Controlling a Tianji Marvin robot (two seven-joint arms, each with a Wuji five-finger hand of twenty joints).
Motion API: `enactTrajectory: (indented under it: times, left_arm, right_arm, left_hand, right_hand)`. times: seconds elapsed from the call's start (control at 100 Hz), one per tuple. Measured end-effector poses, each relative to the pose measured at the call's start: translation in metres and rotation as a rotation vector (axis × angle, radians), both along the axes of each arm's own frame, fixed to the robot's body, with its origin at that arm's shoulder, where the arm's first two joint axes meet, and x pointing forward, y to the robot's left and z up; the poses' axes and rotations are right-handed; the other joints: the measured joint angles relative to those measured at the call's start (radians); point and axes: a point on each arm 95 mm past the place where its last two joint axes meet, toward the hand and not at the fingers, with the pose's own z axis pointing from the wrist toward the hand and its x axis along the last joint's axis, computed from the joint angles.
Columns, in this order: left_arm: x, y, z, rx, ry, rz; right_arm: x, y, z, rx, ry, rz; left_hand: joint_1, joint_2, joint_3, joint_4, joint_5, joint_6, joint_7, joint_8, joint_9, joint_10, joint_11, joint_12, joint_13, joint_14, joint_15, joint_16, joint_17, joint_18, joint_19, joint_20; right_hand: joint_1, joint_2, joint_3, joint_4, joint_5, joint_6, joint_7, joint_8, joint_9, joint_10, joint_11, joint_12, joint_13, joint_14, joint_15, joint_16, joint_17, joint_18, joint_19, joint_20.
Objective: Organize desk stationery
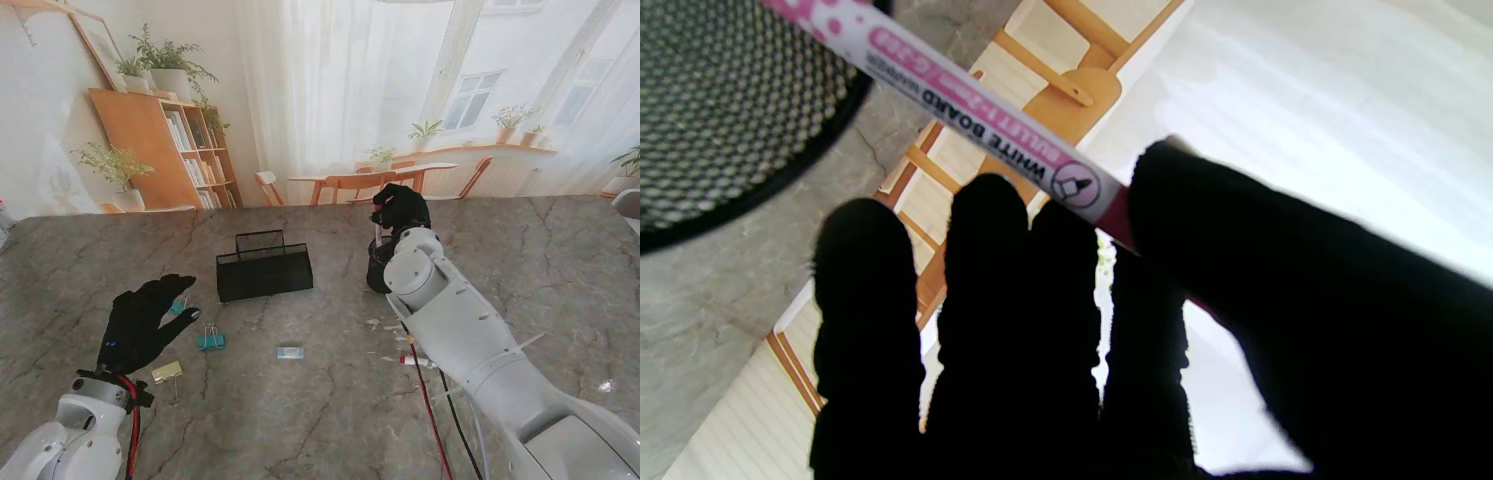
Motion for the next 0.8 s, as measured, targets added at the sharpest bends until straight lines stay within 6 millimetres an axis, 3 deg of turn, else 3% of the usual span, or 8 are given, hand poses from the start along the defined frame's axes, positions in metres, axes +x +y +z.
enactTrajectory:
  times: [0.31, 0.42, 0.55, 0.71, 0.8]
  left_arm:
    - [0.001, -0.001, 0.0, 0.002, 0.007, -0.005]
    - [0.002, -0.002, -0.001, 0.002, 0.011, -0.007]
    - [0.002, -0.002, -0.001, 0.002, 0.013, -0.009]
    - [0.002, -0.002, 0.0, 0.002, 0.013, -0.009]
    - [0.002, -0.002, 0.0, 0.002, 0.013, -0.009]
  right_arm:
    - [-0.007, 0.001, -0.019, -0.029, 0.047, 0.052]
    - [-0.009, -0.001, -0.024, -0.042, 0.071, 0.074]
    - [-0.011, -0.004, -0.028, -0.087, 0.094, 0.121]
    - [-0.012, -0.009, -0.03, -0.104, 0.105, 0.158]
    - [-0.013, -0.011, -0.031, -0.106, 0.111, 0.174]
  left_hand:
    - [0.0, 0.0, 0.0, 0.0, 0.0, 0.0, 0.0, 0.0, 0.0, 0.0, 0.0, 0.0, 0.0, 0.0, 0.0, 0.0, 0.0, 0.0, 0.0, 0.0]
    - [0.0, 0.0, 0.0, 0.0, 0.0, 0.0, 0.0, 0.0, 0.0, 0.0, 0.0, 0.0, 0.0, 0.0, 0.0, 0.0, 0.0, 0.0, 0.0, 0.0]
    - [0.0, 0.0, 0.0, 0.0, 0.0, 0.0, 0.0, 0.0, 0.0, 0.0, 0.0, 0.0, 0.0, 0.0, 0.0, 0.0, 0.0, 0.0, 0.0, 0.0]
    - [0.001, 0.0, 0.0, 0.0, 0.0, 0.0, 0.0, 0.0, 0.0, 0.0, 0.0, 0.0, 0.0, 0.0, 0.0, 0.0, 0.0, 0.0, 0.0, 0.0]
    - [0.027, 0.0, 0.002, 0.0, 0.0, 0.0, 0.0, 0.0, 0.0, 0.0, 0.0, 0.0, 0.0, 0.0, 0.0, 0.0, 0.0, 0.0, 0.0, 0.0]
  right_hand:
    - [0.011, 0.015, 0.0, -0.011, -0.003, -0.005, 0.0, 0.022, -0.042, 0.006, 0.002, 0.003, -0.079, 0.014, 0.027, 0.027, -0.109, 0.003, 0.017, 0.037]
    - [0.013, 0.063, 0.0, -0.056, -0.028, -0.027, 0.0, 0.037, -0.087, 0.023, 0.002, 0.016, -0.133, 0.025, 0.028, 0.044, -0.174, 0.004, 0.018, 0.073]
    - [0.029, 0.159, -0.028, -0.052, -0.08, -0.052, -0.012, 0.04, -0.151, 0.041, -0.036, 0.038, -0.206, 0.027, -0.018, 0.073, -0.255, -0.018, 0.019, 0.111]
    - [0.04, 0.323, -0.134, 0.063, -0.139, -0.065, -0.042, 0.041, -0.224, 0.061, -0.091, 0.054, -0.29, 0.027, -0.086, 0.112, -0.346, -0.026, 0.001, 0.135]
    - [0.047, 0.4, -0.186, 0.103, -0.139, -0.076, -0.045, 0.041, -0.247, 0.068, -0.108, 0.054, -0.318, 0.029, -0.114, 0.122, -0.38, -0.029, -0.016, 0.136]
